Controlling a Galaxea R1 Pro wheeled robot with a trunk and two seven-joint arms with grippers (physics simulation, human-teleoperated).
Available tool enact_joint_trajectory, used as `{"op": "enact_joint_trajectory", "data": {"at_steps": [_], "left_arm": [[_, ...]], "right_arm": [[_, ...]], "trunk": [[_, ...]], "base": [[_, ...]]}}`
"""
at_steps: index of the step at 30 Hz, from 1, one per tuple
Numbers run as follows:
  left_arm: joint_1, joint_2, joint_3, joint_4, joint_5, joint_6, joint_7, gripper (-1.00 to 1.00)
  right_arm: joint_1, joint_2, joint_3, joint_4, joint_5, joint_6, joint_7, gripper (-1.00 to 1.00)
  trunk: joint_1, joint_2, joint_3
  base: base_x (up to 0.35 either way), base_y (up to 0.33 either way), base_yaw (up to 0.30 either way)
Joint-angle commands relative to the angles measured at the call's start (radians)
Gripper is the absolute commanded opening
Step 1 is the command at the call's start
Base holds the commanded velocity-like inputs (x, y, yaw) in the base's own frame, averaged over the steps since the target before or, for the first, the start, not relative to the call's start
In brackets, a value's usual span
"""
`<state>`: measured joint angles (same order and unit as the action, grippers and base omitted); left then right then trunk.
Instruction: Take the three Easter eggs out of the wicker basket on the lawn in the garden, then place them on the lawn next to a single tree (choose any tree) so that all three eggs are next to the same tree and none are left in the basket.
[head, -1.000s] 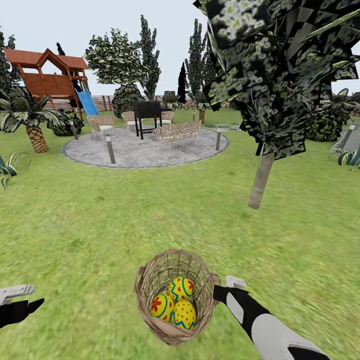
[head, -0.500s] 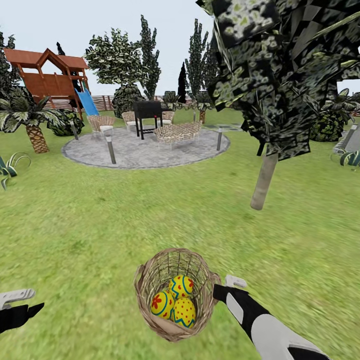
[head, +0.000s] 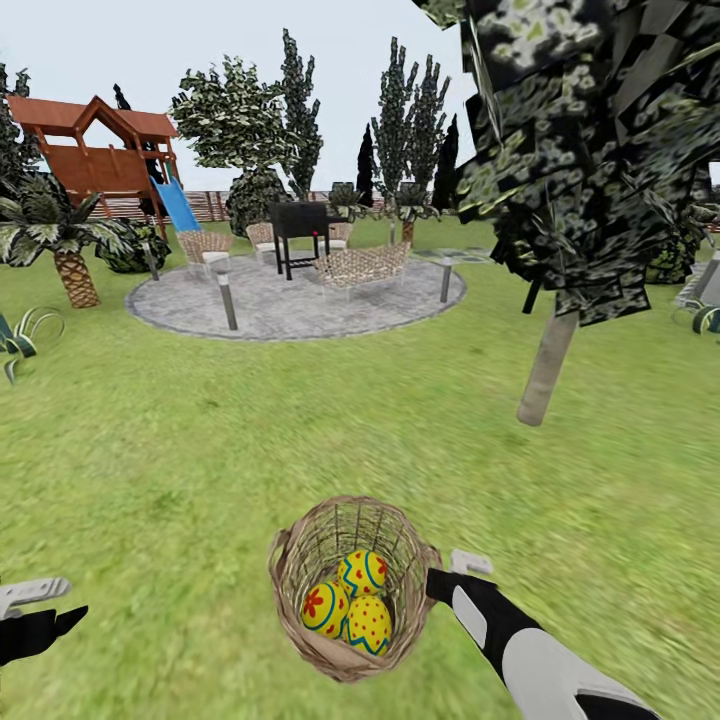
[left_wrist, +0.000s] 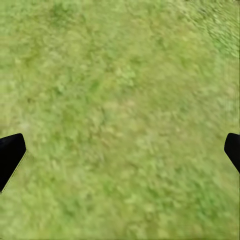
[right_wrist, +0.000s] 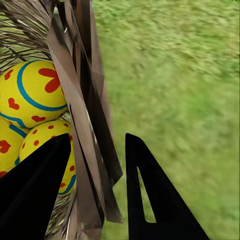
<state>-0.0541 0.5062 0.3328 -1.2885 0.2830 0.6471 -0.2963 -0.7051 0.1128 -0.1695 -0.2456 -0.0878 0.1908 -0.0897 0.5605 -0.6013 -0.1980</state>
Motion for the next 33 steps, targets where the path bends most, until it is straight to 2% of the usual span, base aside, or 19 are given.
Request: {"op": "enact_joint_trajectory", "data": {"at_steps": [1, 11, 26, 33], "left_arm": [[-0.001, 0.000, 0.001, 0.000, 0.004, 0.006, -0.003, 1.00], [-0.001, 0.000, 0.002, 0.000, 0.004, 0.006, -0.003, 1.00], [-0.001, 0.000, 0.002, 0.000, 0.004, 0.006, -0.002, 1.00], [-0.001, 0.000, 0.001, 0.000, 0.002, 0.006, 0.000, 1.00]], "right_arm": [[-0.001, 0.001, -0.004, -0.003, -0.013, 0.004, -0.004, -1.00], [0.000, 0.001, -0.004, -0.003, -0.013, 0.004, -0.005, -1.00], [-0.001, 0.002, -0.002, -0.003, -0.013, 0.004, -0.005, -1.00], [-0.001, 0.002, -0.002, -0.003, -0.013, 0.004, -0.004, -1.00]], "trunk": [[0.001, -0.002, -0.002], [0.001, -0.002, -0.001], [0.001, -0.002, -0.001], [0.001, -0.002, 0.007]], "base": [[0.173, 0.294, 0.000], [0.175, 0.294, 0.014], [0.188, 0.292, 0.238], [0.226, 0.269, 0.167]]}}
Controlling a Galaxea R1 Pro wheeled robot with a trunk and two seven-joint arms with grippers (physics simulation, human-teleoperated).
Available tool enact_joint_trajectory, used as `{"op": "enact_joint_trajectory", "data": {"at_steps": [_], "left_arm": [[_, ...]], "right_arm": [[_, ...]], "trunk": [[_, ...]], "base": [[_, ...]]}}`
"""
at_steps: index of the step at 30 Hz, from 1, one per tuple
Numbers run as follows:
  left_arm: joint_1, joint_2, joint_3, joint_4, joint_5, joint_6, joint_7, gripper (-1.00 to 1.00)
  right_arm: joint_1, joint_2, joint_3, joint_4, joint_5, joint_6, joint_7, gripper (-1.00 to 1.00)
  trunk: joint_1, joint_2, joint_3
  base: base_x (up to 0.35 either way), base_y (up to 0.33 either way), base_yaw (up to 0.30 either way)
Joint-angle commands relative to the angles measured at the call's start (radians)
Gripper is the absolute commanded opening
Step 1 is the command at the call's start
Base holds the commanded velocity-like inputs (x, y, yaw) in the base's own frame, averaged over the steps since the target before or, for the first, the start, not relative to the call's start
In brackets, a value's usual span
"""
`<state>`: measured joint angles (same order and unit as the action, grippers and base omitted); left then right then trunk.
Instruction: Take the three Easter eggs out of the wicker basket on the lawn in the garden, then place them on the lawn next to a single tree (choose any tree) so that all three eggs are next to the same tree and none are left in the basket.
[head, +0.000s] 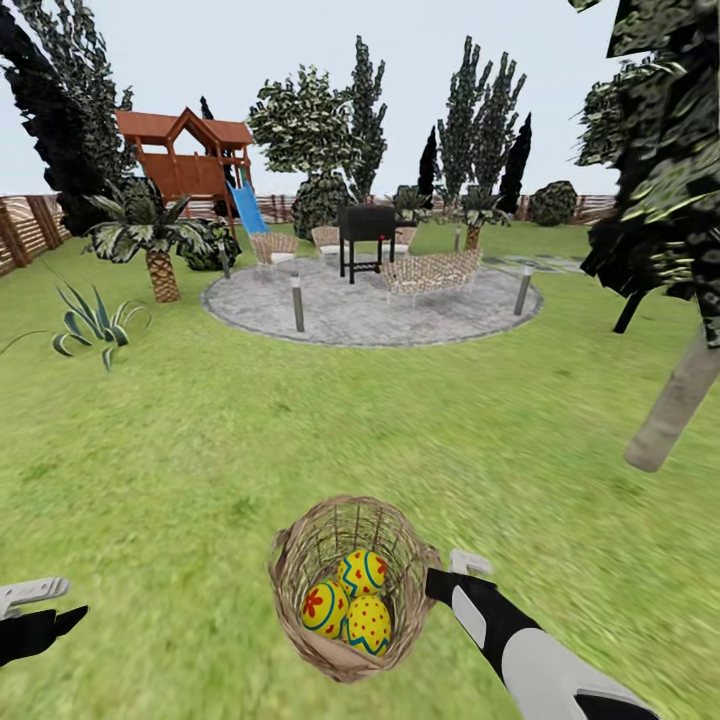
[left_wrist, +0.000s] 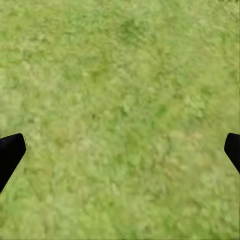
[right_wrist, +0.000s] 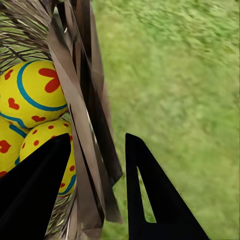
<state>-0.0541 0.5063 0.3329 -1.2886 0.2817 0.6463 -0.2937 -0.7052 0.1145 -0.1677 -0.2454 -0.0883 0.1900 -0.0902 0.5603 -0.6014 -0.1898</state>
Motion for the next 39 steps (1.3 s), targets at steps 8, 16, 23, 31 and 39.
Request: {"op": "enact_joint_trajectory", "data": {"at_steps": [8, 16, 23, 31, 39], "left_arm": [[-0.001, 0.000, 0.001, 0.000, 0.004, 0.006, -0.002, 1.00], [-0.001, 0.000, 0.001, 0.000, 0.004, 0.006, -0.002, 1.00], [-0.001, -0.001, 0.001, 0.000, 0.004, 0.004, -0.002, 1.00], [-0.001, -0.001, 0.000, 0.002, 0.002, -0.015, -0.002, 1.00], [-0.001, -0.001, 0.000, 0.041, 0.006, -0.023, -0.002, 1.00]], "right_arm": [[0.001, 0.002, -0.004, -0.003, -0.013, 0.004, -0.004, -1.00], [0.001, 0.002, -0.003, -0.003, -0.012, 0.003, -0.003, -1.00], [0.001, 0.005, -0.004, -0.003, -0.013, 0.003, -0.003, -1.00], [0.001, 0.005, -0.004, -0.003, -0.013, 0.003, -0.003, -1.00], [0.001, 0.004, -0.004, -0.003, -0.013, 0.003, -0.004, -1.00]], "trunk": [[0.001, -0.001, 0.005], [0.001, -0.001, 0.006], [0.001, -0.001, 0.016], [0.001, -0.001, 0.029], [0.001, -0.001, 0.035]], "base": [[0.253, 0.247, 0.066], [0.260, 0.234, 0.001], [0.271, 0.211, 0.000], [0.297, 0.152, 0.000], [0.314, 0.096, 0.000]]}}
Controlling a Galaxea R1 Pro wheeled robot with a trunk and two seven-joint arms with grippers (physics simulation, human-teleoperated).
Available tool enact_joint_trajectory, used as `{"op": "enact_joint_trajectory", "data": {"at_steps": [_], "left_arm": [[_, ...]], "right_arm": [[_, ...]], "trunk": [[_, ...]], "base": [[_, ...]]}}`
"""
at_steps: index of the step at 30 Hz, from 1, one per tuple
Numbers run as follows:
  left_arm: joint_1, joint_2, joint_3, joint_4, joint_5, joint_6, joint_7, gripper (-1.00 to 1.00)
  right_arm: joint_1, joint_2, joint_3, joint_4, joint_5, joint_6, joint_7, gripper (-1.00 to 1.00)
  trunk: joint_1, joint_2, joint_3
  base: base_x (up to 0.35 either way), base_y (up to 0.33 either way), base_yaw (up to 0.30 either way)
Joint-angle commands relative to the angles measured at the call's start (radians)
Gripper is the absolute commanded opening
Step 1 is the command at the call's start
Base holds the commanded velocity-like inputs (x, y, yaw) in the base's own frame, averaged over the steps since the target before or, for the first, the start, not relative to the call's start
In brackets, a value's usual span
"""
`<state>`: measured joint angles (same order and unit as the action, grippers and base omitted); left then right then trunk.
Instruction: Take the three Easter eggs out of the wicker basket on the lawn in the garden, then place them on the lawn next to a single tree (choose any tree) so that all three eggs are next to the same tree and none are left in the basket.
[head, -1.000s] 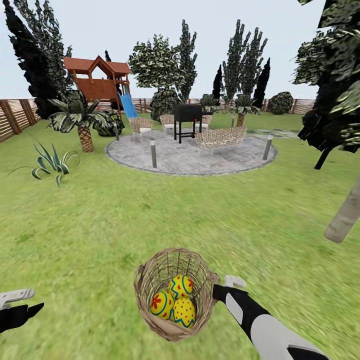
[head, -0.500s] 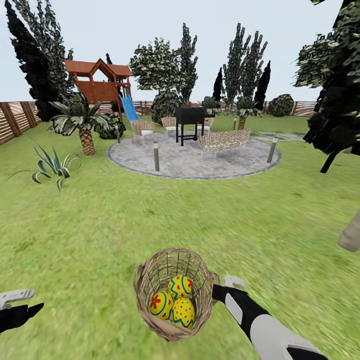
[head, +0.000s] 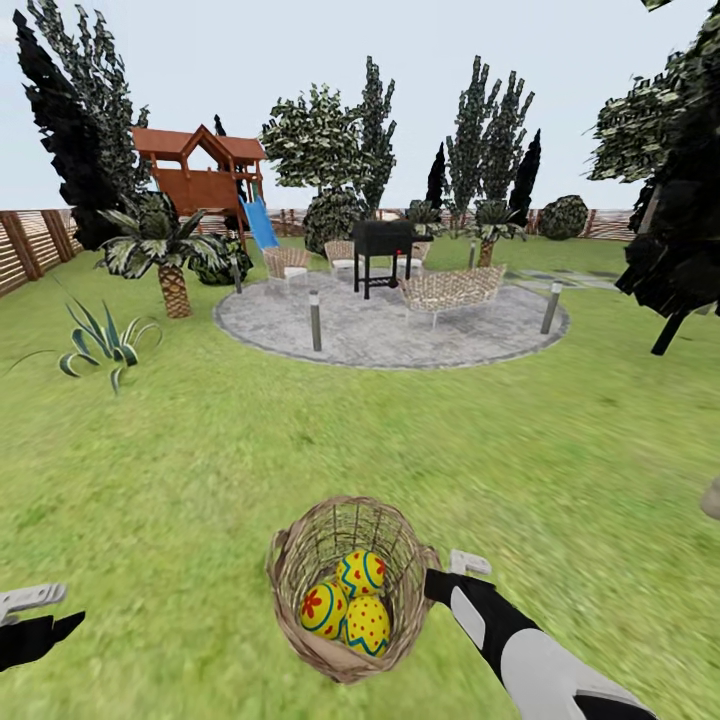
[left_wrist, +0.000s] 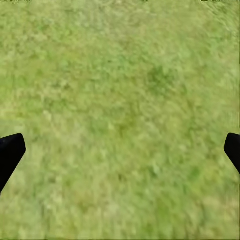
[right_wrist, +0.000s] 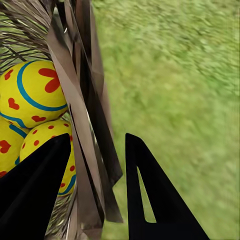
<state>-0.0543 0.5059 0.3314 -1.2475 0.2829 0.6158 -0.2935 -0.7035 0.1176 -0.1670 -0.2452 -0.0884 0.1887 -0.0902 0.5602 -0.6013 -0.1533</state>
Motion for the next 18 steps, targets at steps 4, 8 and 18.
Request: {"op": "enact_joint_trajectory", "data": {"at_steps": [4, 8, 18], "left_arm": [[-0.001, 0.000, 0.002, 0.000, 0.005, 0.007, -0.003, 1.00], [-0.001, 0.000, 0.001, 0.000, 0.005, 0.007, -0.004, 1.00], [-0.001, 0.000, 0.002, 0.000, 0.005, 0.007, -0.004, 1.00]], "right_arm": [[-0.001, 0.002, -0.005, -0.003, -0.013, 0.005, -0.003, -1.00], [-0.001, 0.001, -0.006, -0.003, -0.013, 0.005, -0.003, -1.00], [-0.001, 0.002, -0.006, -0.003, -0.013, 0.005, -0.004, -1.00]], "trunk": [[0.001, -0.002, -0.002], [0.001, -0.002, -0.001], [0.001, -0.002, -0.001]], "base": [[0.319, 0.077, 0.000], [0.321, 0.073, -0.147], [0.321, 0.088, -0.041]]}}
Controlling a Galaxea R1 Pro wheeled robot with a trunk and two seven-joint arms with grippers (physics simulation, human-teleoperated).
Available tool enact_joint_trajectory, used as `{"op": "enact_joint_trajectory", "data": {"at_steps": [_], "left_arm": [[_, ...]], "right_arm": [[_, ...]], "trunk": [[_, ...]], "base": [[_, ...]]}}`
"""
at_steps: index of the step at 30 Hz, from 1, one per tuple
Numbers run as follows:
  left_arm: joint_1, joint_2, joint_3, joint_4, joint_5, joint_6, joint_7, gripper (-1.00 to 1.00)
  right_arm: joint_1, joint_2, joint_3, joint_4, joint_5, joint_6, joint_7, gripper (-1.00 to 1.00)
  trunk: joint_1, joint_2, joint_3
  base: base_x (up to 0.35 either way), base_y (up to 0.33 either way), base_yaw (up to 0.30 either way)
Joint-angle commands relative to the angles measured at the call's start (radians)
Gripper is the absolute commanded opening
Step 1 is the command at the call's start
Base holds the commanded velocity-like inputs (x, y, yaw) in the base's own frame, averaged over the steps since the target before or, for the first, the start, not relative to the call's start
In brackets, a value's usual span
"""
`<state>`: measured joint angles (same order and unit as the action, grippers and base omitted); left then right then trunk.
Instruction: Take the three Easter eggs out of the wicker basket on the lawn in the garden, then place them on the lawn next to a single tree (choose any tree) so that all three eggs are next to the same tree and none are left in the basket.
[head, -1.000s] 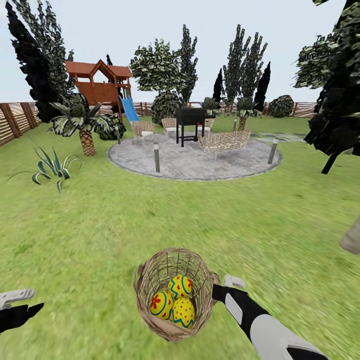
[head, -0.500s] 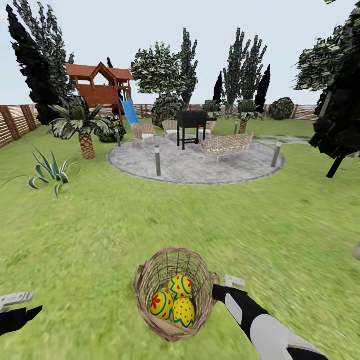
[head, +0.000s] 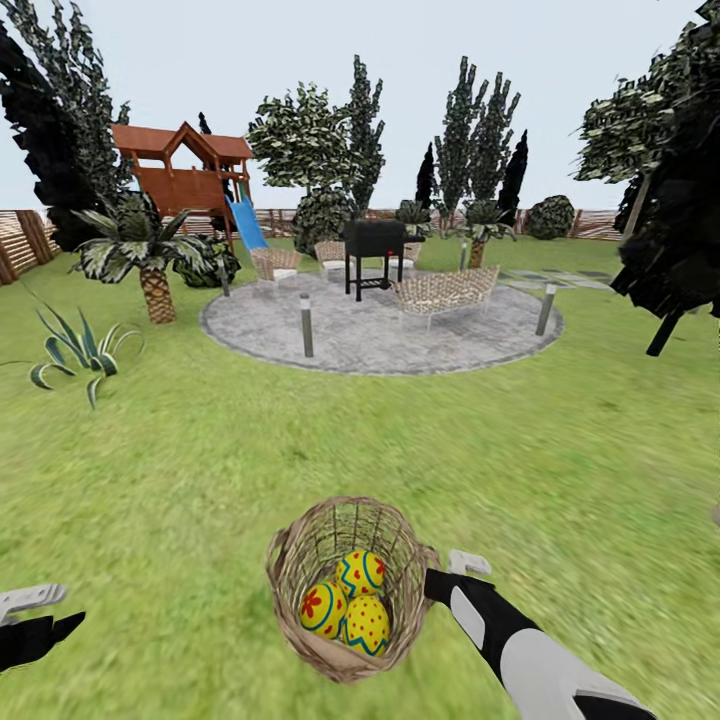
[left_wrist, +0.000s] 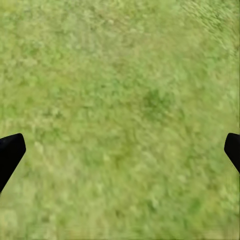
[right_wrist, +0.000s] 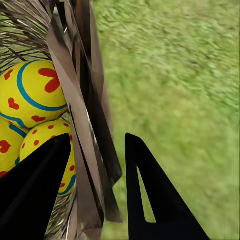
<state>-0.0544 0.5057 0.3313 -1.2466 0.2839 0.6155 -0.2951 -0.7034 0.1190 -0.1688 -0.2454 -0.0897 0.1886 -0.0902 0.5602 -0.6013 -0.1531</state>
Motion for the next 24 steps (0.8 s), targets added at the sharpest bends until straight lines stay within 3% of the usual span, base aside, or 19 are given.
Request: {"op": "enact_joint_trajectory", "data": {"at_steps": [1, 7, 24], "left_arm": [[-0.001, 0.000, 0.002, 0.000, 0.004, 0.007, -0.003, 1.00], [-0.001, 0.000, 0.002, -0.001, 0.004, 0.006, -0.003, 1.00], [-0.001, 0.000, 0.002, -0.001, 0.004, 0.006, -0.003, 1.00]], "right_arm": [[-0.001, 0.001, -0.004, -0.003, -0.012, 0.005, -0.004, -1.00], [-0.001, 0.000, -0.004, -0.003, -0.012, 0.005, -0.004, -1.00], [-0.001, 0.001, -0.004, -0.003, -0.012, 0.005, -0.004, -1.00]], "trunk": [[0.001, -0.002, -0.001], [0.001, -0.002, 0.000], [0.001, -0.002, 0.000]], "base": [[0.321, 0.093, -0.124], [0.321, 0.093, -0.203], [0.321, 0.093, -0.065]]}}
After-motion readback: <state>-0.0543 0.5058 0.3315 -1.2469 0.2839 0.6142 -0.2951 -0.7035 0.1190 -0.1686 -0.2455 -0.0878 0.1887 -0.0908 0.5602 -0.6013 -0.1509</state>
